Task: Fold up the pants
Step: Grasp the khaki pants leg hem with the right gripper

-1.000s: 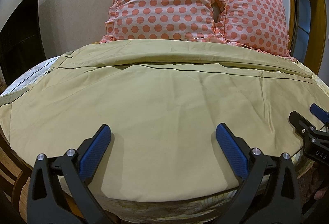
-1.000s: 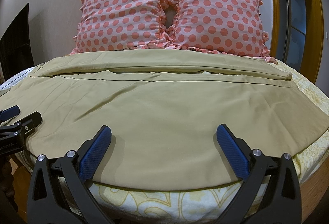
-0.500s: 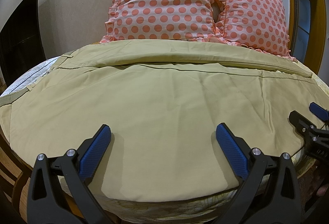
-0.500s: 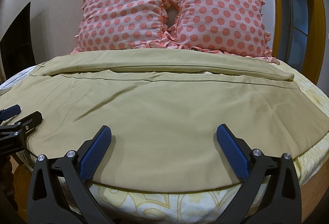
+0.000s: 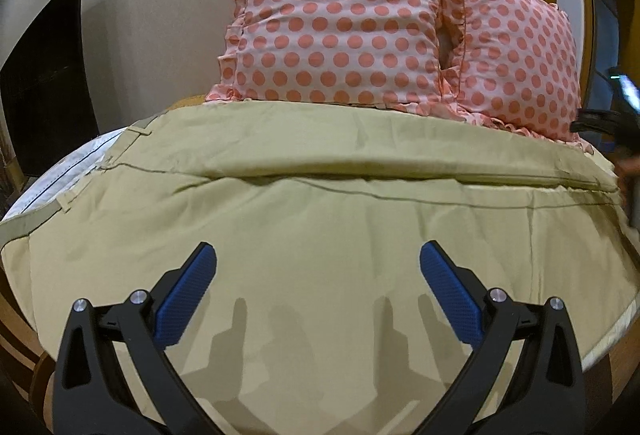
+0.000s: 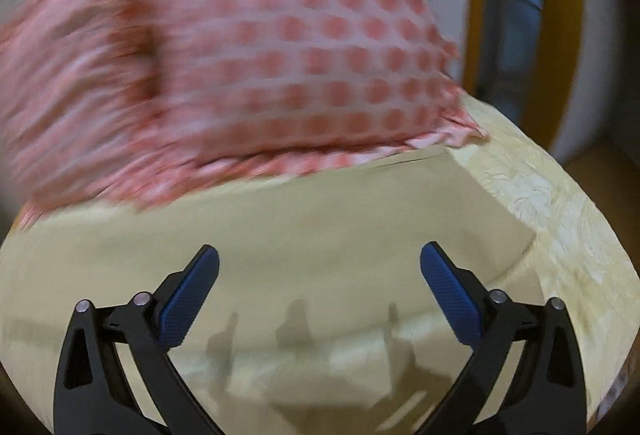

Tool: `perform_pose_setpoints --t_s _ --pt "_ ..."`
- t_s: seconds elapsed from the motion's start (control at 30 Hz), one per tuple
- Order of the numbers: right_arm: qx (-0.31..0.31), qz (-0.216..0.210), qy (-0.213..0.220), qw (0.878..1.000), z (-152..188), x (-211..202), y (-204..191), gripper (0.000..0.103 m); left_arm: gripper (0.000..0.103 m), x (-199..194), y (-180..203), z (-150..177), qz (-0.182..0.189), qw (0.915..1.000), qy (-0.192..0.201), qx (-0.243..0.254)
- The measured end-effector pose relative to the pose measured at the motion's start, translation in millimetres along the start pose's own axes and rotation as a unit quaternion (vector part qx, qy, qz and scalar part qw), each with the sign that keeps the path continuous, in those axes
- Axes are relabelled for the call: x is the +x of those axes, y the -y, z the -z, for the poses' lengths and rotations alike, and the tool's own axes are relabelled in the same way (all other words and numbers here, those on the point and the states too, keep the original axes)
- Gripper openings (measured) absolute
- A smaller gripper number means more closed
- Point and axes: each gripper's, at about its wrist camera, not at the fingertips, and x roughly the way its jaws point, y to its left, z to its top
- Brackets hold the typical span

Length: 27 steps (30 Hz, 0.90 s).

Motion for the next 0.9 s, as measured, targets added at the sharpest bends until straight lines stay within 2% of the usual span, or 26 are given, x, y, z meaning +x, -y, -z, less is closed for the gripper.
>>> perform_pose_setpoints --t_s 0.03,0.07,0.17,0.27,0.3,0.37,0.43,0.47,0.5,0.53,0.63,0.7,0.77,0.83,0.9 --pt "0.01 0.02 -0.011 1.0 -12.1 19.0 1.9 0.081 0.101 2.3 -0.3 -2.1 -0.001 1.0 0.0 0.001" --pt "0.017 0.048 -0.024 0.998 -28.0 44.0 4.4 0.079 0.101 4.5 0.9 -4.0 -0.001 1.0 0.0 0.001" --pt "0.043 0.097 -0.049 0.993 -51.2 89.3 10.4 0.071 0.101 13.0 -1.3 -6.9 0.002 0.9999 -0.009 -0.006" --pt "0.079 0.118 -0.083 0.986 -60.7 123.2 16.7 0.071 0.101 24.4 -4.8 -6.7 0.01 0.9994 -0.028 -0.019" --pt "0.077 0.126 -0.088 0.985 -59.0 127.7 18.4 0.067 0.101 26.3 -5.6 -6.0 0.013 0.9991 -0.033 -0.022" --pt "0.061 0.132 -0.072 0.987 -57.5 128.9 18.2 0.062 0.101 31.6 -8.7 -4.9 0.024 0.9979 -0.05 -0.033" --pt "0.051 0.104 -0.061 0.991 -52.1 125.4 19.3 0.039 0.101 31.9 -12.6 -4.3 0.03 0.9973 -0.051 -0.043" --pt "0.049 0.087 -0.055 0.993 -48.1 122.2 23.2 0.034 0.101 31.4 -14.0 -4.1 0.033 0.9971 -0.05 -0.046" --pt "0.05 0.081 -0.052 0.994 -45.7 120.5 26.5 0.019 0.101 31.1 -14.9 -4.0 0.034 0.9969 -0.05 -0.049" --pt "0.056 0.063 -0.046 0.995 -41.9 118.2 34.4 0.015 0.101 31.0 -15.7 -3.7 0.036 0.9966 -0.051 -0.053" --pt "0.103 0.003 -0.035 0.994 -36.8 111.1 59.9 0.007 0.101 28.8 -16.9 -3.5 0.038 0.9962 -0.053 -0.057" --pt "0.137 -0.047 0.0 0.989 -28.5 90.2 80.2 0.005 0.101 23.9 -18.5 -4.1 0.036 0.9965 -0.047 -0.059" --pt "0.149 -0.097 0.039 0.983 -21.3 57.7 81.5 0.005 0.101 19.1 -21.9 -4.7 0.032 0.9967 -0.041 -0.062" --pt "0.156 -0.153 0.076 0.973 1.0 11.7 93.9 0.005 0.101 13.6 -27.3 -6.1 0.029 0.9965 -0.035 -0.07" --pt "0.17 -0.188 0.091 0.963 26.4 -22.2 107.9 0.005 0.101 10.0 -32.2 -9.0 0.027 0.9961 -0.03 -0.078"
